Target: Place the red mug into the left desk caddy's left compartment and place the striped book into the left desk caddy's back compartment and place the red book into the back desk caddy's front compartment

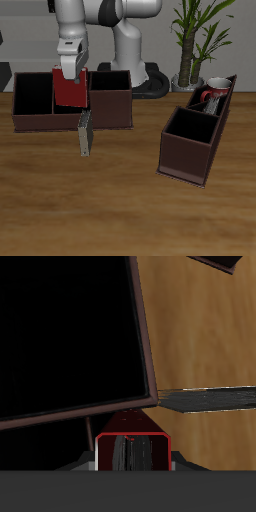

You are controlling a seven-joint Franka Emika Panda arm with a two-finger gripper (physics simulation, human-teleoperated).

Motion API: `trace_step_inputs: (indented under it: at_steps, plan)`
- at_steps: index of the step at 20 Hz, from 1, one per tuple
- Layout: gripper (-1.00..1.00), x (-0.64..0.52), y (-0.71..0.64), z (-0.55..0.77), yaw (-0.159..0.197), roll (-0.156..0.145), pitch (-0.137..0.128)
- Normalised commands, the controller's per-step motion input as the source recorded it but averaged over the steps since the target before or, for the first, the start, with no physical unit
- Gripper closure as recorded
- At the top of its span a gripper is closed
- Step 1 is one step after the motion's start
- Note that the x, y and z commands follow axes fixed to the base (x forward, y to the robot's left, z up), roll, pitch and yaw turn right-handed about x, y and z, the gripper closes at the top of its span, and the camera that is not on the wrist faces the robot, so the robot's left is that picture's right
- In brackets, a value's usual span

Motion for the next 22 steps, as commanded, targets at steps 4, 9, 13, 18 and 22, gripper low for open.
trace_step_inputs:
  at_steps: [4,9,13,18,22]
  plan:
    - [1.00,-0.08,0.18,-0.33,0.044,0.038,0.064]
    - [1.00,-0.09,0.21,-0.27,-0.012,0.033,0.070]
    - [-1.00,0.03,0.17,-0.32,-0.096,0.020,0.175]
    - [-1.00,-0.18,0.21,-0.10,-0.068,0.039,0.079]
    - [-1.00,-0.15,0.22,-0.01,-0.057,0.048,0.066]
